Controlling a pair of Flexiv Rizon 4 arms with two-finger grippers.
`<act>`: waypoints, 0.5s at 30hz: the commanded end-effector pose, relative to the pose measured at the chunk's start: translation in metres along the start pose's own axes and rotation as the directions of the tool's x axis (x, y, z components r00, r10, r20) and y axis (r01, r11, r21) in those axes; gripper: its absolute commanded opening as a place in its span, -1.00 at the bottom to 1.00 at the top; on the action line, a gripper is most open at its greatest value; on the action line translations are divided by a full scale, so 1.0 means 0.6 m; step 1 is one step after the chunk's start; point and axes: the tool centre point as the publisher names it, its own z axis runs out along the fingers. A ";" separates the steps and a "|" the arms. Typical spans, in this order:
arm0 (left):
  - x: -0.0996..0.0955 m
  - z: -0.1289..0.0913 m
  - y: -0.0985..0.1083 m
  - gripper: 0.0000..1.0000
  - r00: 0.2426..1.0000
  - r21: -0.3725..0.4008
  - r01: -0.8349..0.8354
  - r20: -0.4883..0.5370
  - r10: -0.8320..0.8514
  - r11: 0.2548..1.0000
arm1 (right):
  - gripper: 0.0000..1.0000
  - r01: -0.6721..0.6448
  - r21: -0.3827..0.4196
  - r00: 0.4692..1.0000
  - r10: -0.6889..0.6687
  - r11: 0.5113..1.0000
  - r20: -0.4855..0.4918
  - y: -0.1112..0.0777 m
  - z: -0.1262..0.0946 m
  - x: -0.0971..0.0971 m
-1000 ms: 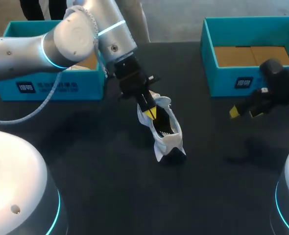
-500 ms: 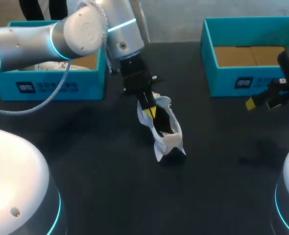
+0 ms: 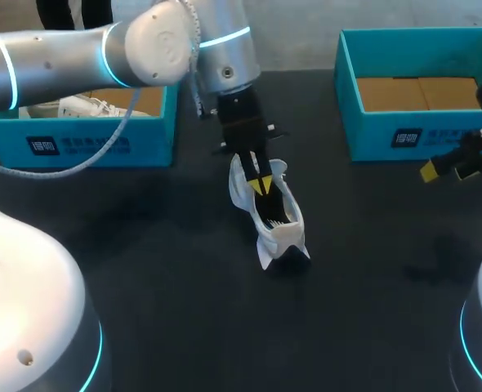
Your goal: Take the shoe out of the shoebox, open the shoe tongue, remove and reinsert the insole, then place the shoe into the shoebox
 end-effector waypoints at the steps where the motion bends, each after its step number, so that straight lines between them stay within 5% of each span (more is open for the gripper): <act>1: -0.015 -0.002 -0.014 -1.00 0.999 -0.022 0.016 -0.033 -0.016 1.000 | 1.00 -0.001 -0.002 1.000 0.001 1.000 0.001 -0.002 0.001 0.001; 15: -0.031 0.037 -0.018 -1.00 0.995 -0.104 0.045 -0.089 -0.054 0.994 | 1.00 -0.001 -0.002 1.000 0.001 1.000 0.001 -0.002 0.001 0.001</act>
